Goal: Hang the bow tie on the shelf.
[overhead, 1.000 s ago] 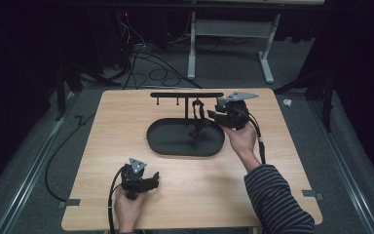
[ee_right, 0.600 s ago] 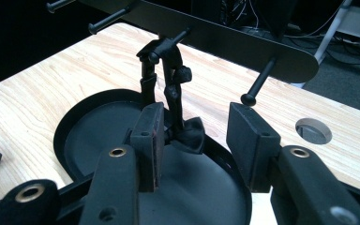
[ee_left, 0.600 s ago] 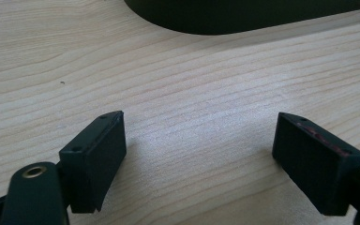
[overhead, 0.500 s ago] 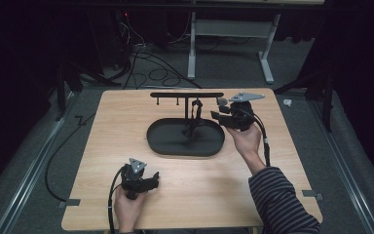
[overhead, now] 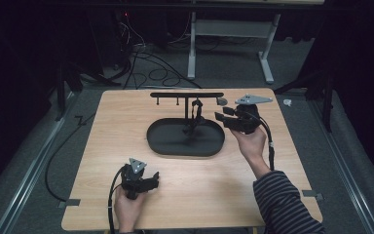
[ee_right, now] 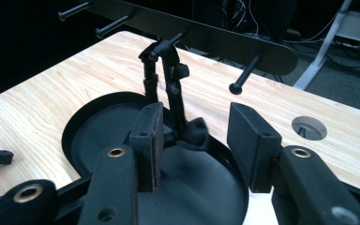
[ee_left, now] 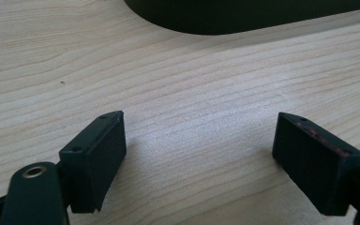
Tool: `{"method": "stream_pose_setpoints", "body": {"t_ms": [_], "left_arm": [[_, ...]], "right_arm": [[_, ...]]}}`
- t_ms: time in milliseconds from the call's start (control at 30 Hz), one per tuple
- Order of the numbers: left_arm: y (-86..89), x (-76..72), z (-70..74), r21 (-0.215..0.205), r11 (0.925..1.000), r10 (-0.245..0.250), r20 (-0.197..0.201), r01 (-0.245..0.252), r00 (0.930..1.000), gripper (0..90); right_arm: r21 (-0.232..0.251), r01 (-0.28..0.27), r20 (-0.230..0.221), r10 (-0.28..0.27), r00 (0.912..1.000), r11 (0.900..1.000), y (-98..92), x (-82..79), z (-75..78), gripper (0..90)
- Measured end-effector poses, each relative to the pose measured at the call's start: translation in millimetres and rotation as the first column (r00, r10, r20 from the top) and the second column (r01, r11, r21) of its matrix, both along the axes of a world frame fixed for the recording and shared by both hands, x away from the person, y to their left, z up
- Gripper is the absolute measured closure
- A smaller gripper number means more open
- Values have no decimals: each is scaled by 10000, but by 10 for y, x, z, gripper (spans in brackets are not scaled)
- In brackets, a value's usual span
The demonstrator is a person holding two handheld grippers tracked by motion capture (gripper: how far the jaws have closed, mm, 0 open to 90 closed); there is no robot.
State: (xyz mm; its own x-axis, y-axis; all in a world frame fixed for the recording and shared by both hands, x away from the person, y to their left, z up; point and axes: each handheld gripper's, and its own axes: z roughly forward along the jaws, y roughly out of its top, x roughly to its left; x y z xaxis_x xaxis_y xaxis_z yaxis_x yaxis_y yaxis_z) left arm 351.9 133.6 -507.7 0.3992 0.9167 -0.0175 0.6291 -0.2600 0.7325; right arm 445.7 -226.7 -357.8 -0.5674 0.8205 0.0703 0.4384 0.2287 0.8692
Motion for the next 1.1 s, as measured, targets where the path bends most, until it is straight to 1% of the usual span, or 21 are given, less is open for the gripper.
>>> {"method": "stream_pose_setpoints", "body": {"t_ms": [300,500,767,1100], "left_arm": [[0,0,0,0,10000,2,2,-2,10000,180],[0,0,0,3,10000,1,1,-1,10000,180],[-1,0,0,3,10000,5,1,-5,10000,180],[0,0,0,3,10000,3,1,-3,10000,180]], "right_arm": [[149,127,-4,-127,9999,9998,-120,-59,1,582],[120,129,54,-130,9999,9998,-165,-92,-7,583],[319,284,38,-286,9996,9991,-257,-140,-20,583],[371,429,74,-432,9990,9984,-386,-200,-20,580]]}}
